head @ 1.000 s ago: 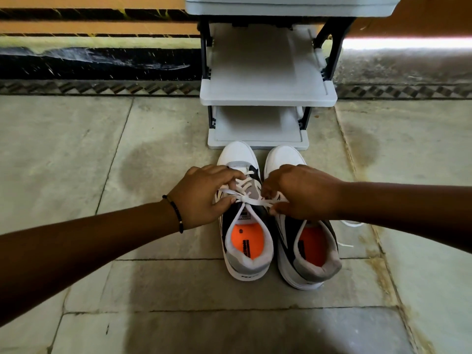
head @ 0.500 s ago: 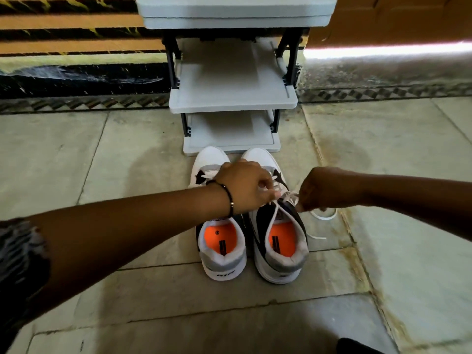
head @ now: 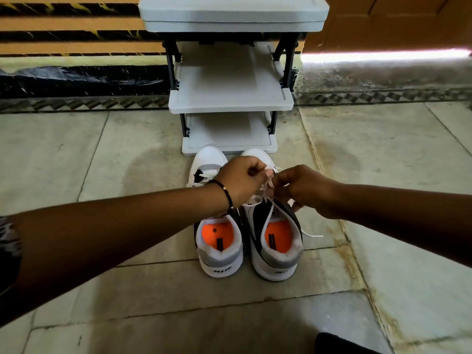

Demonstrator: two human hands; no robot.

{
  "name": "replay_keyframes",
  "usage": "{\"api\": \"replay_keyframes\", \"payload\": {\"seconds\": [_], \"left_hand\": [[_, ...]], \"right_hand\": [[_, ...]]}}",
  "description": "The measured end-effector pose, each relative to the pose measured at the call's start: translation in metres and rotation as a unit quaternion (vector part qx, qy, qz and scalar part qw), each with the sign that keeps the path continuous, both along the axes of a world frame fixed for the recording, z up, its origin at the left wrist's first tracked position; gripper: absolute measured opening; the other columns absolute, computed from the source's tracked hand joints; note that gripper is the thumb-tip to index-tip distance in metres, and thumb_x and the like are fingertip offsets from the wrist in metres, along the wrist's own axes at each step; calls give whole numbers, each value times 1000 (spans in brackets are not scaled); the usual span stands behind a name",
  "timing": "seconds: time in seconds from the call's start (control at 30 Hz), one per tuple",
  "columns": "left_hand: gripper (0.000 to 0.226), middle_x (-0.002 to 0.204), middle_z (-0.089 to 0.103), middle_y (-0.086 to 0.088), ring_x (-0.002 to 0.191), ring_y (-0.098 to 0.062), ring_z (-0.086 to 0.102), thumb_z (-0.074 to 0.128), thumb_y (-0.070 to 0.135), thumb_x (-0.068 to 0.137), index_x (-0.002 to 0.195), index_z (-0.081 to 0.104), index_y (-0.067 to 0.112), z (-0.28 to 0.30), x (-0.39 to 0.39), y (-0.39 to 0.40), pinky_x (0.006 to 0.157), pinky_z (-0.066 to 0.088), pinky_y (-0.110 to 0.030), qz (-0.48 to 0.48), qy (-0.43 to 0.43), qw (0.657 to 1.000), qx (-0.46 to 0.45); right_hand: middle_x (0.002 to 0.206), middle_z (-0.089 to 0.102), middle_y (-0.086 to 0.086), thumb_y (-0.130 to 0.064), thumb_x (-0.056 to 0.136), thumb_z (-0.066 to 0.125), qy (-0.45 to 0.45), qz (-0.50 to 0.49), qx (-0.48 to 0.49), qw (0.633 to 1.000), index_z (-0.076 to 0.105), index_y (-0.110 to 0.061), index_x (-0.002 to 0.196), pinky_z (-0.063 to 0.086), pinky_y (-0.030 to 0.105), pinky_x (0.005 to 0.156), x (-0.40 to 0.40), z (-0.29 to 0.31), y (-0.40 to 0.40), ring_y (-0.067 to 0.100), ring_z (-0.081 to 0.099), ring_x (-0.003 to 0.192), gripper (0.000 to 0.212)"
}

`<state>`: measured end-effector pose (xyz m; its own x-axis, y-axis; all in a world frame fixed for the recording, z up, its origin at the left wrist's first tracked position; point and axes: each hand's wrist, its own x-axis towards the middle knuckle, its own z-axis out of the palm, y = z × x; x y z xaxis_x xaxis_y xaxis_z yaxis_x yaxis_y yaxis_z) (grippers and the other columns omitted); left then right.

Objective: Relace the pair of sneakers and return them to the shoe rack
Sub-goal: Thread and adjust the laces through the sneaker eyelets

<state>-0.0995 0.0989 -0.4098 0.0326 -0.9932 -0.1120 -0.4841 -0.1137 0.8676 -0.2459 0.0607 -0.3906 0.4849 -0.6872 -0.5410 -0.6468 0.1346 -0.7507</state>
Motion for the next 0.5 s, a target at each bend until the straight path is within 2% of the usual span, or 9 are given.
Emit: {"api": "replay_keyframes", "payload": {"seconds": [0.07,0.13,0.23,0.27,0.37,0.43,0.5], "left_hand": [[15,70,59,0,62,-4,53,57,19,87,81,63,7,9,2,-1,67,47,-17,-1,30,999,-24],[14,70,62,5,61,-2,57,57,20,87,85,65,8,18,4,-2,62,46,-9,-22,26,998,-45],[13,79,68,-5,71,-20,65,53,19,89,87,64,11,26,7,-6,67,51,-17,-32,31,998,-55],[13,79,67,-4,74,-21,65,51,18,90,87,62,14,26,9,-6,70,51,-19,-36,39,998,-47],[16,78,65,0,80,-18,62,46,16,92,84,60,19,20,11,-4,85,51,-34,-75,20,997,-26],[18,77,66,0,78,-18,63,46,17,93,83,61,18,18,14,-1,86,50,-37,-84,-6,996,-32],[20,69,65,3,71,-15,61,46,19,92,81,62,15,18,18,-1,80,52,-38,-77,-17,997,-25]], "right_hand": [[80,61,12,-14,86,61,-15,22,-2,1000,66,2,95,43,28,57,5,3,1,23,50,72,19],[73,64,6,-17,88,58,-40,29,-18,999,68,-6,86,42,26,55,9,7,0,18,51,65,15],[55,58,-6,-18,90,56,-67,13,-53,996,65,-17,68,37,25,50,9,13,-4,13,45,56,24],[54,57,-7,-18,90,56,-67,15,-66,995,65,-19,67,36,24,49,7,15,-6,14,44,56,25],[68,60,4,-23,90,56,-48,53,-115,991,69,-19,75,37,23,49,4,22,-13,17,47,64,20],[73,61,6,-22,90,56,-31,95,-143,985,70,-17,79,38,24,52,5,28,-18,17,49,66,19],[72,62,5,-23,90,55,-11,134,-159,978,71,-10,83,39,20,51,7,33,-21,13,52,63,21]]}}
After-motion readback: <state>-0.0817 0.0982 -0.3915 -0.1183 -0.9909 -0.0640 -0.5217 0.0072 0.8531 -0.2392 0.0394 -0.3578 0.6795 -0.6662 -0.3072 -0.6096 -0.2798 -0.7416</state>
